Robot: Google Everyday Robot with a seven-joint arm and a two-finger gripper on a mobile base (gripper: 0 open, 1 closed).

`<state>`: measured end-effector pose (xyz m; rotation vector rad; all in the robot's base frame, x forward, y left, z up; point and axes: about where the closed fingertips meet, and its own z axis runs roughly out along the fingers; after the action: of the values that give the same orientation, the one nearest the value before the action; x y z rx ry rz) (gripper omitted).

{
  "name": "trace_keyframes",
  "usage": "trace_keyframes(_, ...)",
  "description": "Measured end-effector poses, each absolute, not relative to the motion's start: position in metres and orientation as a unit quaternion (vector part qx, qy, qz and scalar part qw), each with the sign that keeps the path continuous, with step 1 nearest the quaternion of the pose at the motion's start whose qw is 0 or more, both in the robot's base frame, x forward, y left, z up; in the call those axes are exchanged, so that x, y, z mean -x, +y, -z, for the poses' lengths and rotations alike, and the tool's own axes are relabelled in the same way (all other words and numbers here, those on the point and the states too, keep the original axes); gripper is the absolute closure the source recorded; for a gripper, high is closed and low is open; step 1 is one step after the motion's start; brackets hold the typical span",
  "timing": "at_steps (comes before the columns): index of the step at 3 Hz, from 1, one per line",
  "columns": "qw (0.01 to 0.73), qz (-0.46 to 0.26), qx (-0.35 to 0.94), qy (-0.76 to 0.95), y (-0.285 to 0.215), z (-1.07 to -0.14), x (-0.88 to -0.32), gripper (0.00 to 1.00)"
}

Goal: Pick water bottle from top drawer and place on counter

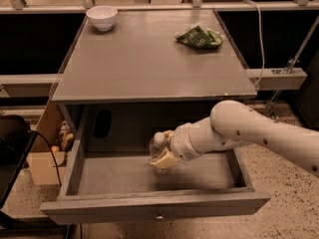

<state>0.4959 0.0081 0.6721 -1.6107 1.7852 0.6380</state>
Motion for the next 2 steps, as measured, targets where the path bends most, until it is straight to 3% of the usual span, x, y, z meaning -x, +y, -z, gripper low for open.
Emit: trace_keyframes(2,0.319,-0.253,0.613,0.678,0.003,-0.698,-0.497,1.00)
